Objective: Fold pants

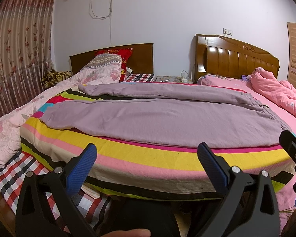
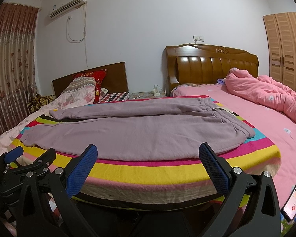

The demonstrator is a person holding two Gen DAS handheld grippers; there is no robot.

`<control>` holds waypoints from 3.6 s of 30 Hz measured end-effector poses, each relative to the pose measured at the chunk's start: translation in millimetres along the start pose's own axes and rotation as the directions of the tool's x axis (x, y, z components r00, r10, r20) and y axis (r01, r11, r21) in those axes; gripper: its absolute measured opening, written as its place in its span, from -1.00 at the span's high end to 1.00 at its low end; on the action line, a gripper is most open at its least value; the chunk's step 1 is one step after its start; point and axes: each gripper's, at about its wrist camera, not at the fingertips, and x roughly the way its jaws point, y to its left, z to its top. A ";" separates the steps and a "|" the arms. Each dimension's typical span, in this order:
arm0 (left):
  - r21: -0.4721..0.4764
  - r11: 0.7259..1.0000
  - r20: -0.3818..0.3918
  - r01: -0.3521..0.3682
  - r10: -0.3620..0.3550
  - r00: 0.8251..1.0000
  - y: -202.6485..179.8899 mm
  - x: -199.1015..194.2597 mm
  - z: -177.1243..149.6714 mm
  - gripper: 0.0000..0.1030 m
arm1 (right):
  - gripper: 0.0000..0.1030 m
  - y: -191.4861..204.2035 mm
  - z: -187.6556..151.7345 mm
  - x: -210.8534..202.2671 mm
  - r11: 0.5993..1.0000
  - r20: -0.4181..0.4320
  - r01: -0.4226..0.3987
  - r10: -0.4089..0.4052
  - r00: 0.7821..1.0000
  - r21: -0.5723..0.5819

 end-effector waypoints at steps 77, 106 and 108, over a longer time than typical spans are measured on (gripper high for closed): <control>-0.304 0.914 -0.310 0.267 -0.360 0.880 13.1 280.8 86.9 -0.97 | -0.37 -167.6 177.5 581.0 0.789 -0.729 -0.593 0.309 0.611 -0.162; -0.488 0.765 -0.241 0.421 -0.582 0.777 47.3 259.9 133.7 -0.97 | -0.90 -167.2 72.4 149.5 0.951 -0.148 -0.294 0.306 0.940 0.097; -0.503 0.763 -0.250 0.406 -0.578 0.776 36.4 286.8 153.7 -0.96 | -0.85 -167.1 75.5 151.9 0.941 -0.112 -0.297 0.316 0.942 0.163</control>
